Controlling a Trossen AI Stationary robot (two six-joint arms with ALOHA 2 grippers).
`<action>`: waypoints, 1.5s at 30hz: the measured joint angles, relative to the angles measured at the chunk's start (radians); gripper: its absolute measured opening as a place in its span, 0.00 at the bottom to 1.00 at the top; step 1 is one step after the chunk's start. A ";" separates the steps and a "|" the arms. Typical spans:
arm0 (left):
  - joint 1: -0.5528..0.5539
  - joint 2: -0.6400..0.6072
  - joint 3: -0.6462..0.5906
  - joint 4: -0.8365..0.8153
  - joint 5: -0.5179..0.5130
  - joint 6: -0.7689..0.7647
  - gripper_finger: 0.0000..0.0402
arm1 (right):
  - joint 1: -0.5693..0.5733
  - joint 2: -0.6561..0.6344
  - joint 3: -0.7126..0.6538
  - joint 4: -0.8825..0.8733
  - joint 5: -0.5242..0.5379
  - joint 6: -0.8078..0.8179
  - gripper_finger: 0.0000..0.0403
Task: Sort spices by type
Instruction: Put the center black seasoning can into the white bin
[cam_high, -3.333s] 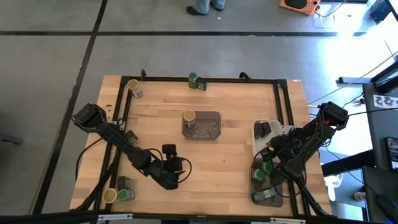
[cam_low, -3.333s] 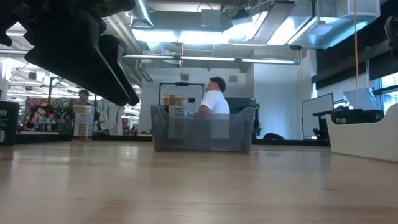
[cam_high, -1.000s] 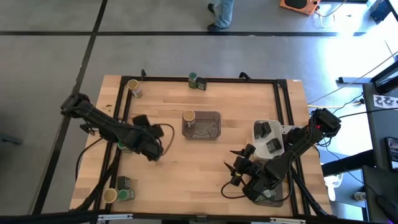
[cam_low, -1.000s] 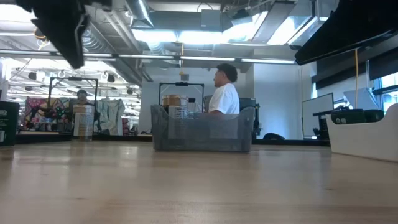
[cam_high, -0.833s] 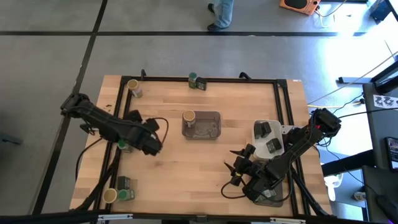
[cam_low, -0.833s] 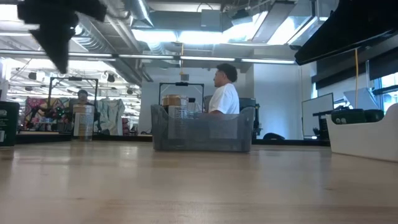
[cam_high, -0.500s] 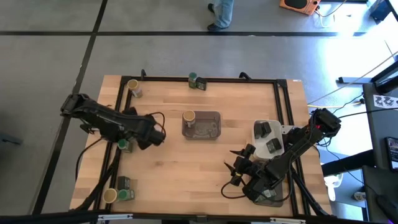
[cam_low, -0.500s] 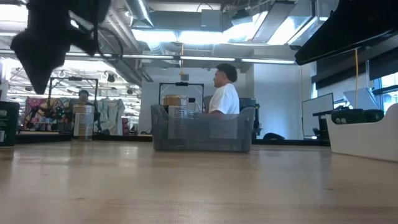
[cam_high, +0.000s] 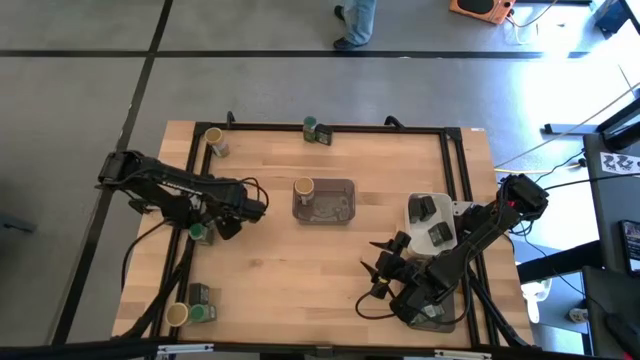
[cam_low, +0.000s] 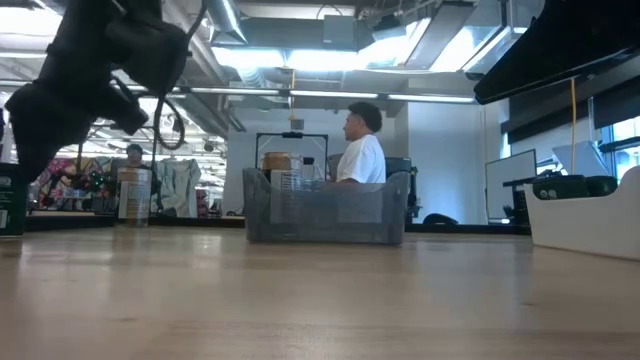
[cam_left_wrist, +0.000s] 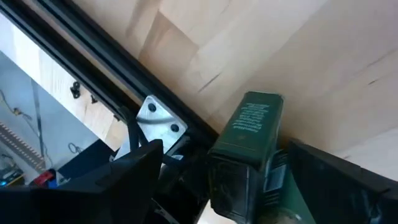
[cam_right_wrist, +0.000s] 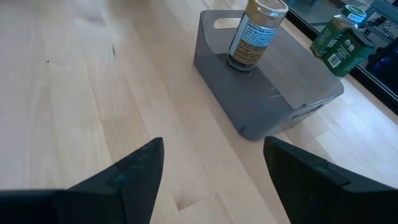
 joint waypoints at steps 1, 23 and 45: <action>0.000 0.000 -0.008 -0.002 0.000 -0.002 0.85 | 0.000 0.000 0.000 0.000 0.000 0.000 0.68; 0.000 0.002 -0.034 0.046 0.150 -0.015 0.72 | 0.000 0.000 0.000 0.015 0.002 -0.002 0.68; -0.002 0.000 -0.032 0.118 0.167 0.099 0.33 | 0.000 0.000 0.000 0.015 0.019 -0.012 0.68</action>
